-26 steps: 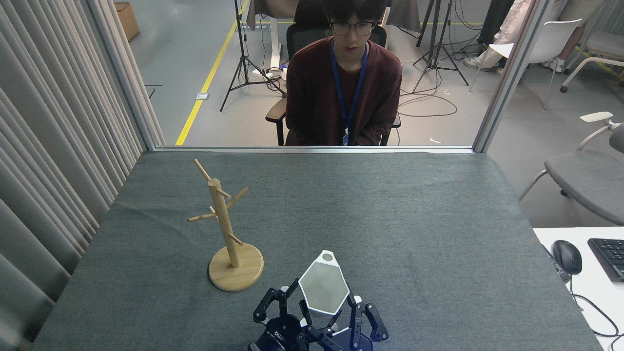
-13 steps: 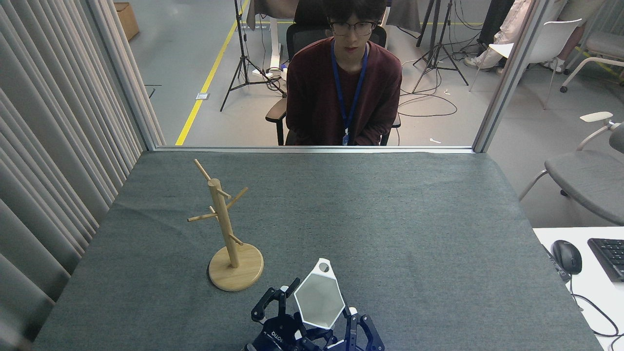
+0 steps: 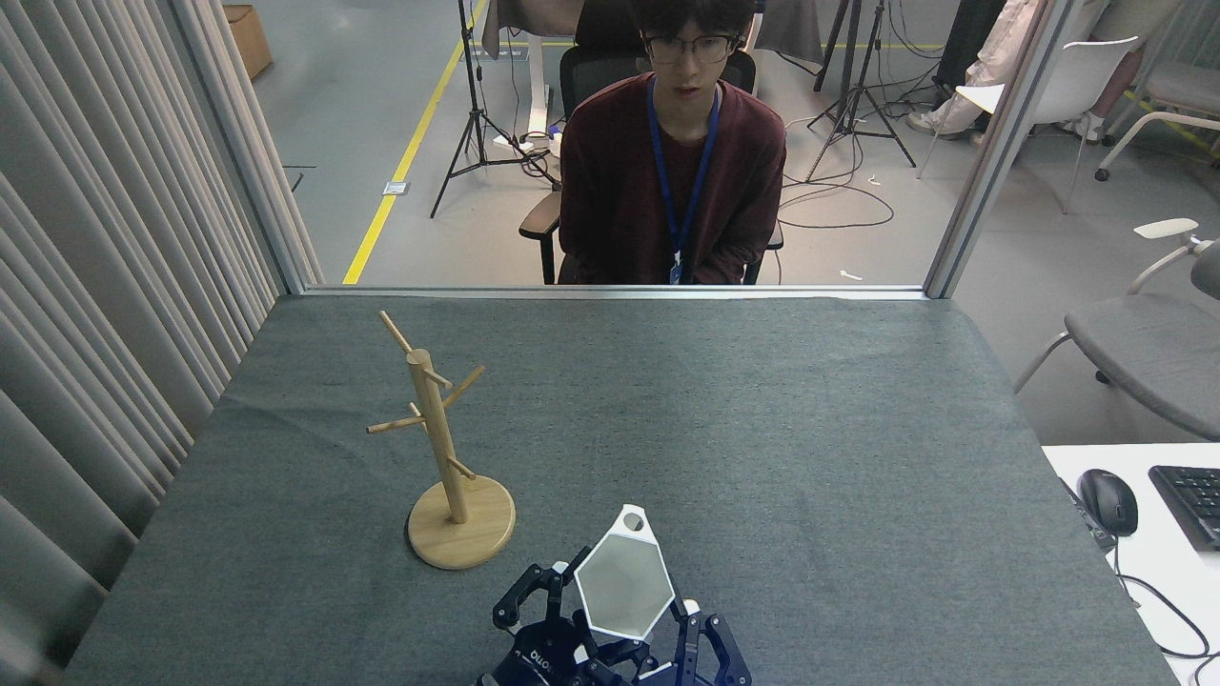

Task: Hang cup on storage rack
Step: 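Grasp the cup with the left gripper and release the right gripper, then carry the cup with the left gripper toward the wooden mug tree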

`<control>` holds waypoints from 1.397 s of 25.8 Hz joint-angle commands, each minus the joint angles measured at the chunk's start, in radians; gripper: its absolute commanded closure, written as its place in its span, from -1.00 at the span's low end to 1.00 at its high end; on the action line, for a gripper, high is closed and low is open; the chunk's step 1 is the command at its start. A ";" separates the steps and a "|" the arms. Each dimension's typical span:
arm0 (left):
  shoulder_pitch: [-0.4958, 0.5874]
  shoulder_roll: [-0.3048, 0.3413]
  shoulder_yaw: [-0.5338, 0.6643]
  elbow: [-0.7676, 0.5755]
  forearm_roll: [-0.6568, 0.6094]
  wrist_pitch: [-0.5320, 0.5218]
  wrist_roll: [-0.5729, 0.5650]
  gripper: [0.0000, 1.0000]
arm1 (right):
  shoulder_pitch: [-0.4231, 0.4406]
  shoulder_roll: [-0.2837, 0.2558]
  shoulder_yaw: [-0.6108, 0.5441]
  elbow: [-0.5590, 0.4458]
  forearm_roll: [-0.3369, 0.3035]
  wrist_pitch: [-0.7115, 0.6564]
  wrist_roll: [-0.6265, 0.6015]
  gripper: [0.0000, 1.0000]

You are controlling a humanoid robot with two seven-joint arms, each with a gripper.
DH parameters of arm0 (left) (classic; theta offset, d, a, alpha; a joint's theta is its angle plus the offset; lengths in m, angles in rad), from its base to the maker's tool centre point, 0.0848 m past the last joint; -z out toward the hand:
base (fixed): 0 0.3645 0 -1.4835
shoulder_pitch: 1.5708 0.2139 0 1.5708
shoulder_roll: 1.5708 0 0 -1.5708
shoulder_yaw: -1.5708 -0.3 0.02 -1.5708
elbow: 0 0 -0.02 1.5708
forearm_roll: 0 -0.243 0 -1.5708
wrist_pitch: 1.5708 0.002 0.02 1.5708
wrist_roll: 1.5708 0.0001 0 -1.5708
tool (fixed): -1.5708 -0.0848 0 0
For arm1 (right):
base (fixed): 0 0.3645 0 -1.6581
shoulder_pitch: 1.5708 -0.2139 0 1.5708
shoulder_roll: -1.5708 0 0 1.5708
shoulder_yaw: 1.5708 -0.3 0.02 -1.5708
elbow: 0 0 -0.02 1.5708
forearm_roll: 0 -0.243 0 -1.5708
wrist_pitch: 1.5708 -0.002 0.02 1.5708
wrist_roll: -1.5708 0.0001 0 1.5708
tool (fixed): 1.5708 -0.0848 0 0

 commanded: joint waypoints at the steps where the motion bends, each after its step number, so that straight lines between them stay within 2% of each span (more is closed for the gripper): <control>1: -0.006 0.004 0.000 -0.002 0.000 0.003 0.010 -0.20 | 0.000 0.000 -0.002 0.000 -0.001 -0.001 -0.001 -0.96; 8: -0.011 0.004 0.000 0.006 0.000 0.004 0.010 -0.18 | -0.003 0.002 -0.004 -0.024 -0.007 -0.001 -0.038 -0.96; 14: -0.012 0.000 0.000 0.018 -0.012 0.004 0.010 -0.18 | -0.011 0.009 -0.004 -0.170 -0.038 -0.025 -0.067 -0.96; 15: -0.015 -0.002 0.000 0.018 -0.012 0.004 0.010 -0.18 | -0.022 0.017 -0.007 -0.182 -0.067 -0.025 -0.067 -0.96; 17: -0.018 -0.004 0.000 0.018 -0.012 0.006 0.010 -0.18 | -0.074 0.026 -0.030 -0.184 -0.193 -0.004 -0.059 -0.96; 19: -0.018 -0.002 0.002 0.018 -0.012 0.006 0.010 -0.18 | -0.134 0.032 -0.159 -0.166 -0.354 0.064 -0.045 -0.96; 20: -0.018 0.000 0.003 0.017 -0.012 0.008 0.010 -0.18 | -0.165 0.032 -0.233 -0.146 -0.414 0.100 -0.025 -0.96; 22: -0.017 0.001 0.011 0.014 -0.012 0.018 0.010 -0.18 | -0.218 0.031 -0.378 -0.046 -0.484 0.173 0.047 -0.96; 25: -0.014 0.001 0.028 0.009 -0.010 0.061 0.010 -0.18 | -0.217 -0.017 -0.440 0.084 -0.476 0.189 0.087 -0.96; 27: -0.003 0.004 0.057 -0.023 -0.009 0.123 0.010 -0.18 | -0.185 -0.090 -0.430 0.112 -0.432 0.188 0.087 -0.96; 29: 0.020 0.006 0.102 -0.080 -0.009 0.167 0.006 -0.18 | -0.149 -0.129 -0.429 0.114 -0.415 0.180 0.087 -0.96; 32: 0.034 0.000 0.227 -0.107 -0.027 0.247 -0.002 -0.18 | -0.142 -0.135 -0.429 0.114 -0.411 0.170 0.085 -0.96; 36: 0.023 -0.008 0.387 -0.098 -0.124 0.353 -0.004 -0.11 | -0.146 -0.136 -0.427 0.114 -0.407 0.168 0.085 -0.96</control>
